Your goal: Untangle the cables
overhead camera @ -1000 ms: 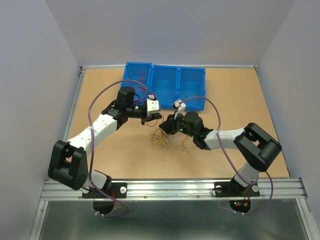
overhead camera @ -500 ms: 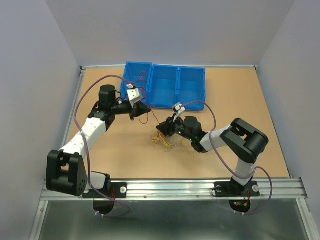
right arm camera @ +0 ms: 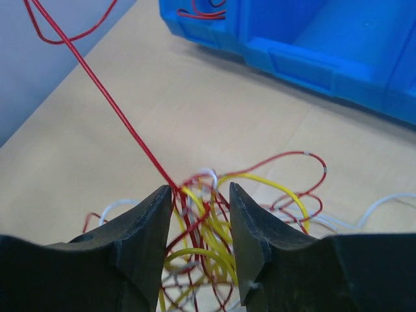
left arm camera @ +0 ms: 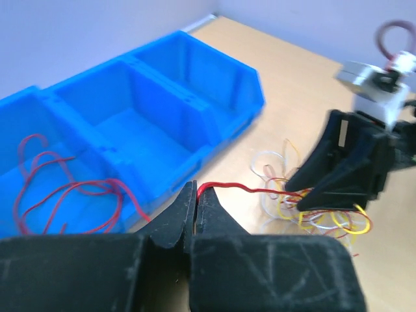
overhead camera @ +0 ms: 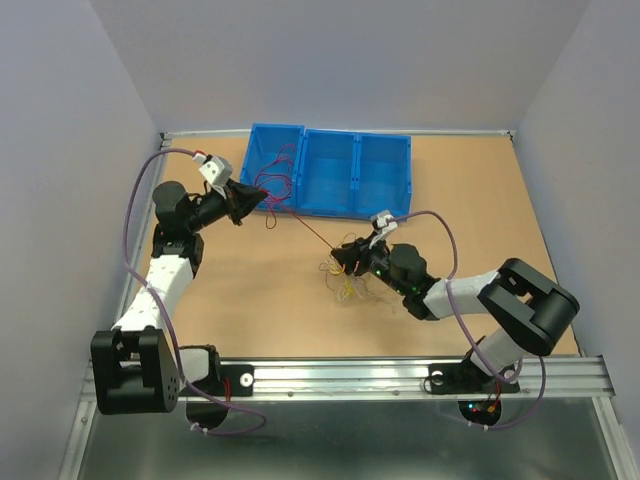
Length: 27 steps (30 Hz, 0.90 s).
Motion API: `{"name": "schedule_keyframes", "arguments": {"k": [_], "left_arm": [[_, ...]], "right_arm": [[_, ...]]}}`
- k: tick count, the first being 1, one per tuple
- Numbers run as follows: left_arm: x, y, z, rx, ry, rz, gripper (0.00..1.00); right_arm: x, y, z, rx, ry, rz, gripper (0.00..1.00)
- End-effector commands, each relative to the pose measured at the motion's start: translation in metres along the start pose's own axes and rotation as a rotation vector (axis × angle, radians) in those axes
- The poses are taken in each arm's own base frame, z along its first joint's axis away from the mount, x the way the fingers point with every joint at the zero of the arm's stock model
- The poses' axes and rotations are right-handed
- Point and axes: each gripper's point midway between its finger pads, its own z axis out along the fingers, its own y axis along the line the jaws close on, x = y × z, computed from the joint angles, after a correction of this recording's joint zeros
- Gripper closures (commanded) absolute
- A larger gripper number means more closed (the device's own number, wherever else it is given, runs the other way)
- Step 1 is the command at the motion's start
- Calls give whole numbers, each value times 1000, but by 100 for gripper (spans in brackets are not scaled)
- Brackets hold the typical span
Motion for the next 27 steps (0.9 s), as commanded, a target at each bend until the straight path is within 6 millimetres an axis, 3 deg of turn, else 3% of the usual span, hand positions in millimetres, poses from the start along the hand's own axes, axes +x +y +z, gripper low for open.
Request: {"name": "schedule_keyframes", "arguments": {"k": [1, 4, 6, 12, 15, 16, 20, 23, 25, 27], "left_arm": [[-61, 35, -22, -164, -195, 81, 100], [-61, 53, -30, -243, -208, 60, 100], [-61, 56, -33, -254, -210, 58, 100], [-56, 50, -29, -197, -190, 73, 100], [-49, 35, -24, -91, -161, 89, 100], [-48, 32, -22, -72, -155, 93, 100], [-43, 19, -16, -11, -141, 120, 100], [-40, 0, -11, 67, -132, 162, 100], [-37, -10, -9, 106, -121, 191, 100], [-39, -23, -8, 141, -121, 222, 100]], "right_arm": [[34, -48, -27, 228, 126, -70, 54], [30, -61, -37, 310, 128, -79, 51], [33, -64, -43, 326, 140, -83, 38], [27, -59, -49, 304, 132, -86, 35], [26, -48, -47, 245, 133, -85, 25], [26, -40, -45, 199, 138, -82, 16], [19, -9, -35, 31, 121, -89, 6], [11, 16, -21, -95, 109, -99, 2], [12, 21, -10, -126, 116, -109, 0], [0, 36, 4, -182, 93, -127, 0]]}}
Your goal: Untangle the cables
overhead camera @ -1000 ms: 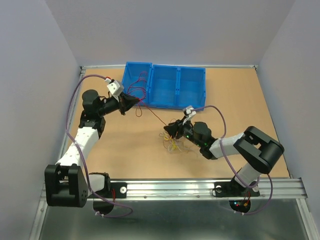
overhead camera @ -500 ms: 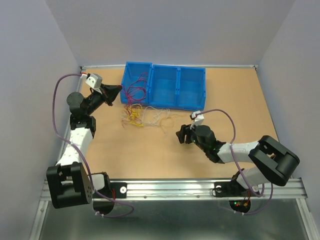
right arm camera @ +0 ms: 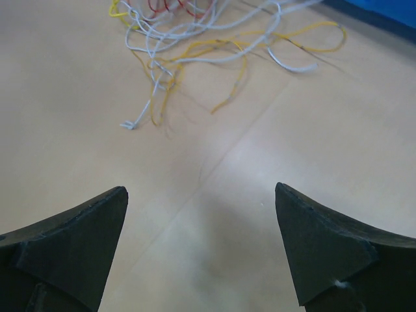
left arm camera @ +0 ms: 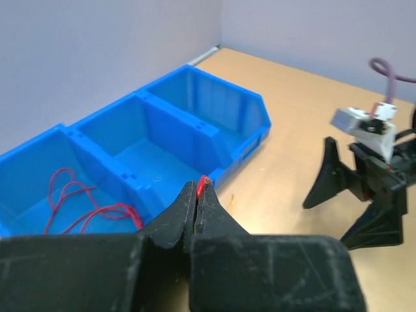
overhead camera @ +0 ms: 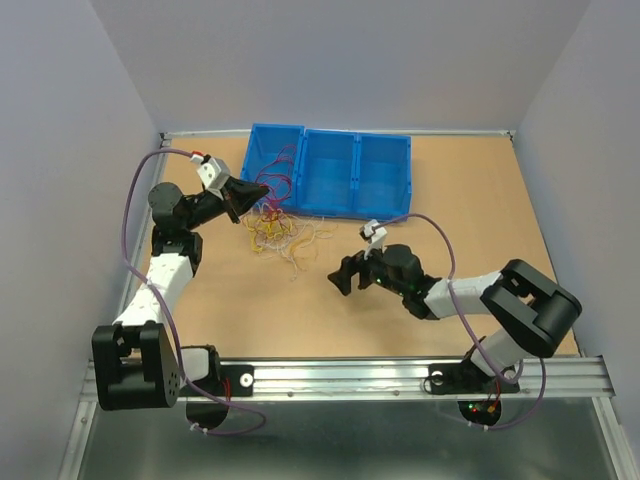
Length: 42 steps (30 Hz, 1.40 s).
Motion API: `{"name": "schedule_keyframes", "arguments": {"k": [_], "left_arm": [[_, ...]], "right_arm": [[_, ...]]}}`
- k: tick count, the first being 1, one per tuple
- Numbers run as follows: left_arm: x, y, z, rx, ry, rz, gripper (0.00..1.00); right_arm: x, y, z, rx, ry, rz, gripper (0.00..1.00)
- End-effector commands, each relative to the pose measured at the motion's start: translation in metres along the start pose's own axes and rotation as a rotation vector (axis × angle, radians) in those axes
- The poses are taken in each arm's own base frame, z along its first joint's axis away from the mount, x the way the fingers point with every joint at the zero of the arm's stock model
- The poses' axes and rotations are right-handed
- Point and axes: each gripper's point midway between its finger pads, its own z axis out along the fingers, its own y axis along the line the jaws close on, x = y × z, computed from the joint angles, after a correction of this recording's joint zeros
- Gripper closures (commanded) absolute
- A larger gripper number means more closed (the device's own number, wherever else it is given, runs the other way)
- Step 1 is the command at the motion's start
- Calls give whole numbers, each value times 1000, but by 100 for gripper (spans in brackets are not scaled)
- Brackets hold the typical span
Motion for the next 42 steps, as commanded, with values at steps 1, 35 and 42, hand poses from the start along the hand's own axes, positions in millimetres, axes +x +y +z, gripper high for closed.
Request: {"name": "schedule_keyframes", "arguments": {"k": [1, 35, 42], "left_arm": [[-20, -33, 0, 120, -31, 175, 100], [-46, 7, -12, -176, -80, 116, 100], [-35, 78, -36, -416, -82, 26, 100]], "right_arm": [[-49, 44, 28, -189, -108, -64, 0], [-16, 41, 74, -84, -94, 12, 93], [12, -24, 0, 266, 31, 35, 99]]}}
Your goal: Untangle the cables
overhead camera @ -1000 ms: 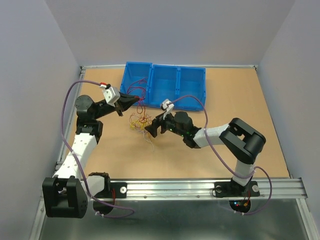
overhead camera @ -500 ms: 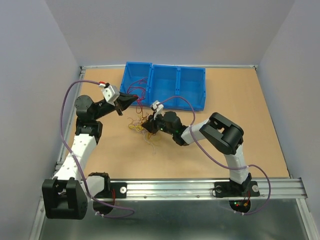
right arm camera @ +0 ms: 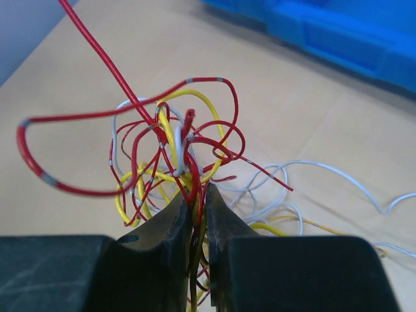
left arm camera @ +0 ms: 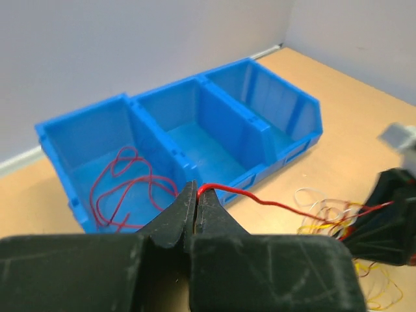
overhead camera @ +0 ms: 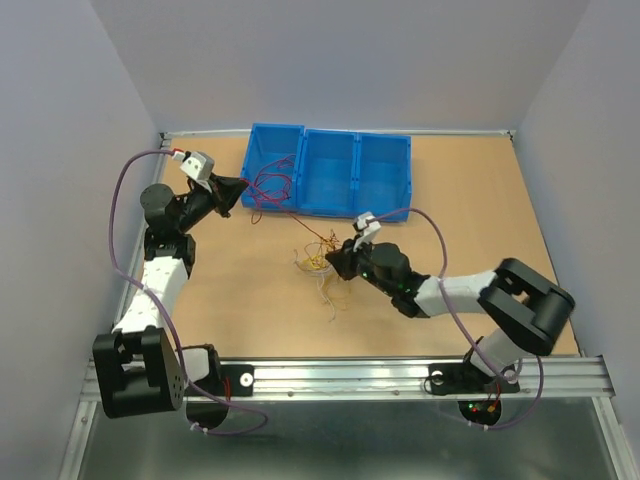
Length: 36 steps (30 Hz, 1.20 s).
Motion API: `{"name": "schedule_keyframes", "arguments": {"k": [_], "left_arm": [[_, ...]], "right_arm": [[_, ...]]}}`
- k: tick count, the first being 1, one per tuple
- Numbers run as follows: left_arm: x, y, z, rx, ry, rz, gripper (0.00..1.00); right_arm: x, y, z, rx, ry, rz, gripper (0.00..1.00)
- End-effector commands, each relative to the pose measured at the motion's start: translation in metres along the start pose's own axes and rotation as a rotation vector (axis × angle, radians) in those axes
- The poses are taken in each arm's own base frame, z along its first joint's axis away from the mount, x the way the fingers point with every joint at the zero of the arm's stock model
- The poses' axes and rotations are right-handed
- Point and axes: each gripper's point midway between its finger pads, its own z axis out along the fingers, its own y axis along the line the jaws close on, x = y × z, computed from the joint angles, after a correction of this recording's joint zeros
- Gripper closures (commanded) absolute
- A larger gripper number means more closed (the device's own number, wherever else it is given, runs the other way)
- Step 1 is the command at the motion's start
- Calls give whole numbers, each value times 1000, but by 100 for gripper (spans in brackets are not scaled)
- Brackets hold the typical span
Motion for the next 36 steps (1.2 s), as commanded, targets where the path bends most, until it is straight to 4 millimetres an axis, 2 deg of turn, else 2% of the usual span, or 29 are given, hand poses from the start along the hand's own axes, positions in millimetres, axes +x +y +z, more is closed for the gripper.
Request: {"name": "schedule_keyframes", "arguments": {"k": [1, 2, 3, 4, 5, 6, 8, 10, 12, 16, 21, 25, 28, 31, 36], "left_arm": [[-32, 54, -7, -188, -94, 24, 100], [-26, 62, -5, -195, -83, -2, 100], [-26, 67, -5, -202, -80, -9, 100], [-21, 75, -7, -214, -71, -16, 100], [-20, 78, -7, -221, -71, -10, 100], [-18, 80, -7, -227, -68, -7, 100], [-15, 85, -7, -247, -65, -1, 100], [-14, 92, -9, -278, -66, 1, 100], [-13, 97, -9, -300, -64, -1, 100], [-6, 116, -11, -376, -45, -26, 100], [0, 132, -14, -418, -35, -70, 100], [4, 134, -13, -405, -23, -70, 100], [8, 123, -6, -323, -9, -79, 100], [8, 120, -2, -294, -6, -85, 100], [-7, 110, 4, -245, -23, -66, 100]], "right_arm": [[26, -51, -57, 258, 84, 8, 98], [-1, -48, -69, 261, 1, 25, 98], [11, -57, -84, 296, 27, 26, 97], [-15, -59, -98, 327, -63, 47, 97], [-20, -66, -109, 365, -87, 58, 97], [-11, -79, -122, 429, -78, 83, 98], [-23, -91, -141, 494, -166, 119, 99], [-40, -93, -156, 505, -259, 176, 100], [-51, -107, -174, 587, -331, 213, 99], [-60, -129, -199, 725, -441, 289, 99], [-60, -157, -235, 931, -554, 366, 99], [-62, -159, -242, 938, -600, 409, 99], [-62, -157, -240, 924, -589, 407, 99], [-59, -156, -234, 925, -557, 391, 99], [-59, -154, -223, 944, -498, 346, 97]]}}
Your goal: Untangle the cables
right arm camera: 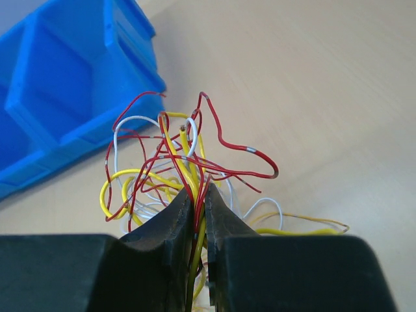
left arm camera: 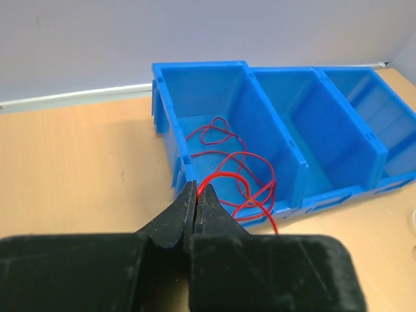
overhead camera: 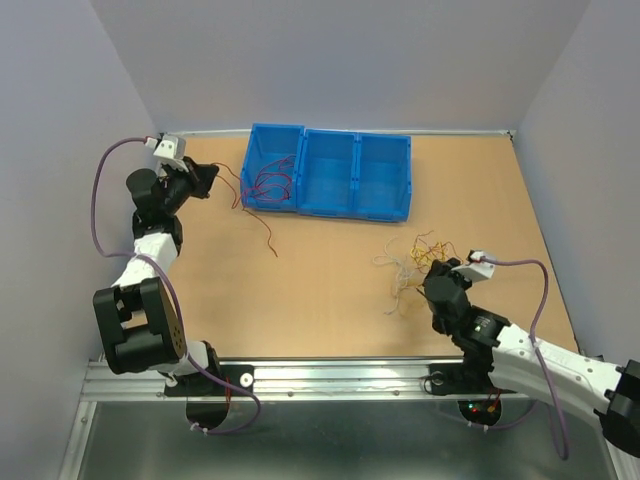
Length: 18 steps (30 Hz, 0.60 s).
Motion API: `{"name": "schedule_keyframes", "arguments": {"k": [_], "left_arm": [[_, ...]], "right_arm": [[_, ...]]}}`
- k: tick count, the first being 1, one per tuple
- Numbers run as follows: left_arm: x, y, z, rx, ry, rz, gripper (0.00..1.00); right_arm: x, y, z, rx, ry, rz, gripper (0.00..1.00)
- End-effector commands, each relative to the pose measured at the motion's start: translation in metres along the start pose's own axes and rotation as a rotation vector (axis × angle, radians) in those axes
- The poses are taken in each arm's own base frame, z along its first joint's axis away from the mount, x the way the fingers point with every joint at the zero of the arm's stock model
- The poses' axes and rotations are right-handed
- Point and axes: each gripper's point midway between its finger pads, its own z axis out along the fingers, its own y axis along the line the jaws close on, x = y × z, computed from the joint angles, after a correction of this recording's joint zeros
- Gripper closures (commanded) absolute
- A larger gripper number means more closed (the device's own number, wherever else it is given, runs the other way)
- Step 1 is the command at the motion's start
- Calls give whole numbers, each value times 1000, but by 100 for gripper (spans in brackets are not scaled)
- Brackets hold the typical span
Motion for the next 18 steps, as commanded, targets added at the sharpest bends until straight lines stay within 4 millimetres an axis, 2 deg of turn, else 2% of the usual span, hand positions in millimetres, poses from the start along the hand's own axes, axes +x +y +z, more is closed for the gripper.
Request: {"name": "schedule_keyframes", "arguments": {"k": [1, 4, 7, 10, 11, 14, 16, 17, 18], "left_arm": [[-48, -25, 4, 94, -98, 87, 100], [-60, -42, 9, 122, -116, 107, 100], [-66, -58, 23, 150, -98, 105, 100], [-90, -61, 38, 159, -112, 120, 100], [-86, -59, 40, 157, -101, 112, 100], [-117, -66, 50, 167, -137, 146, 100], [-128, -68, 58, 164, -136, 183, 100], [-121, -63, 67, 145, -101, 175, 100], [-140, -68, 72, 151, -125, 213, 100]], "right_arm": [[-9, 9, 4, 31, -22, -8, 96], [-1, 18, 6, 10, 17, -81, 93], [5, 24, 8, -11, 38, -109, 92], [8, 26, 7, -31, 42, -114, 92], [7, 26, 7, -36, 42, -111, 92], [6, 26, 5, -56, 38, -98, 91], [3, 27, 4, -68, 33, -86, 91], [3, 27, 4, -73, 32, -82, 91], [3, 28, 3, -81, 31, -82, 91]]}}
